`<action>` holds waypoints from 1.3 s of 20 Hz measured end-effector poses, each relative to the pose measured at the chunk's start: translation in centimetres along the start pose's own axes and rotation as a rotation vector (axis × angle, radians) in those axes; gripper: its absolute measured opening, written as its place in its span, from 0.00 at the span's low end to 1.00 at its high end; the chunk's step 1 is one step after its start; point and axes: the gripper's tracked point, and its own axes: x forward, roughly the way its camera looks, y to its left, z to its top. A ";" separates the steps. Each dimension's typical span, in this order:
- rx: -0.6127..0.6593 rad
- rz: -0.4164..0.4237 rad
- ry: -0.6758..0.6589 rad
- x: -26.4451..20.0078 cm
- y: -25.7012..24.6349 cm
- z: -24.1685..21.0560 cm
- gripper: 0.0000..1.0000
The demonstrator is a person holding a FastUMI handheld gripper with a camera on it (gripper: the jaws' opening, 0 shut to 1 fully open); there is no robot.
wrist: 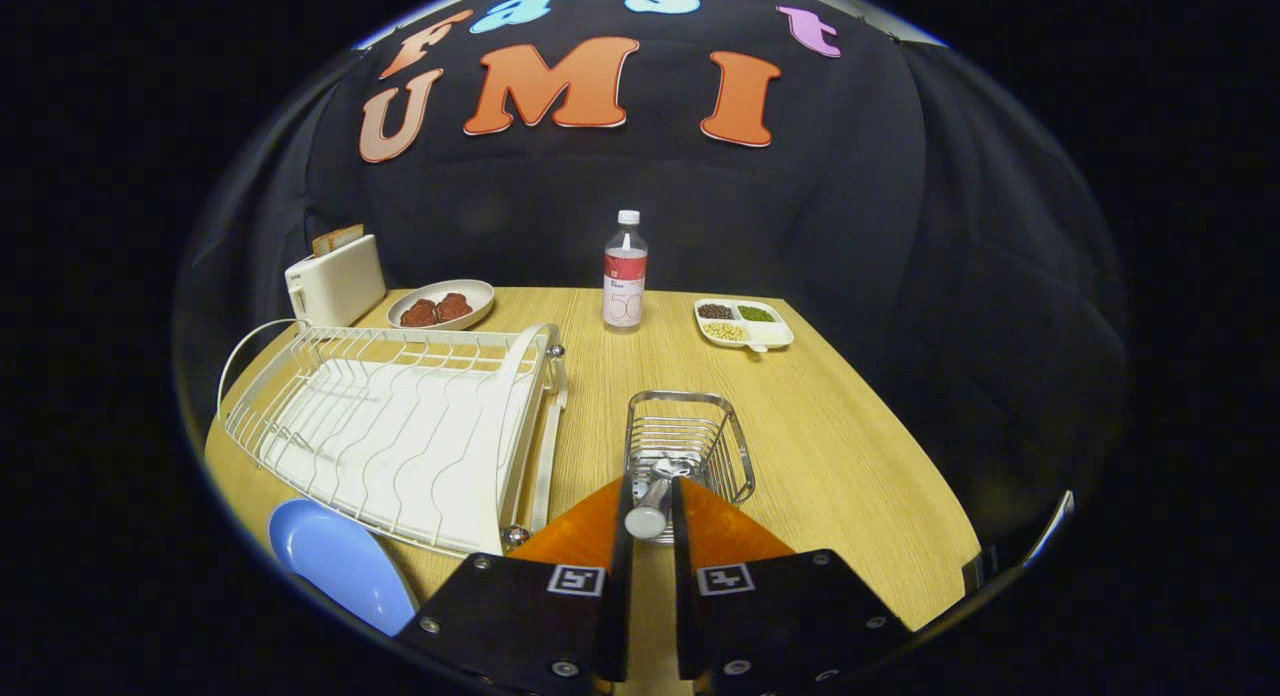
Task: Take the plate from the dish rack, then take the spoon from the basket and place it into the plate.
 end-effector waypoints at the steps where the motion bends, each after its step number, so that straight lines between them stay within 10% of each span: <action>1: -0.008 -0.013 -0.017 0.1 -0.3 0.4 0.16; 26: 0.042 -0.027 -0.233 -14.5 3.1 10.2 0.05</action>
